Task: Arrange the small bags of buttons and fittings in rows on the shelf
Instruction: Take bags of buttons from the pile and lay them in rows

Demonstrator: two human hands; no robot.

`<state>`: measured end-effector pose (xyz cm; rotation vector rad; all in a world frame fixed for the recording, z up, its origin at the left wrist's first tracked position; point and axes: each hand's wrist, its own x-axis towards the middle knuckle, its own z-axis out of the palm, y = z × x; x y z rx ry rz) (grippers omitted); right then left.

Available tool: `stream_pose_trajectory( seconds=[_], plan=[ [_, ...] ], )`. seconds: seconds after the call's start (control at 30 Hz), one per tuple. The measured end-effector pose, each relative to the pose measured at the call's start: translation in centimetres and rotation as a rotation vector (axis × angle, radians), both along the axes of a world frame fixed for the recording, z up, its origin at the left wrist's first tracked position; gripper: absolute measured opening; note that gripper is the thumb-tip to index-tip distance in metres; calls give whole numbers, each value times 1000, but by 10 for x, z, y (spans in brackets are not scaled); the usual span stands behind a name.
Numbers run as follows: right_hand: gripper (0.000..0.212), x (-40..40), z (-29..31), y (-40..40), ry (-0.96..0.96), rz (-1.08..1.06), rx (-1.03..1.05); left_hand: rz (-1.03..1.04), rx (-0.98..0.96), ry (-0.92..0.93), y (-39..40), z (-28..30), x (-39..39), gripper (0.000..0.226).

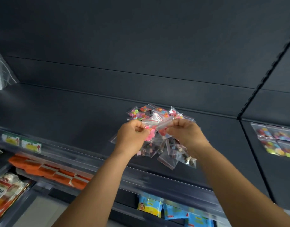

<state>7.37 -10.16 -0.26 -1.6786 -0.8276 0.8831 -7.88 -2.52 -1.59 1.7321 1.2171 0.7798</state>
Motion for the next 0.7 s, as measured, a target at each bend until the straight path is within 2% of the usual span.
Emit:
stream_pose_trajectory(
  seconds=[0.07,0.23,0.37,0.7],
  plan=[
    [7,7,4,-9,83,-53,55,-42,-57,-95,-6,5,12,12],
    [14,33,11,-39,99,-166,97,-139,-143,-218,-28,11,48,3],
    [9,64,13,-77,49,-244,120,-197,-157,-202,-59,11,88,9],
    [18,167,-3,-187,-157,-492,0,-315,-187,-161,-149,0,193,10]
  ],
)
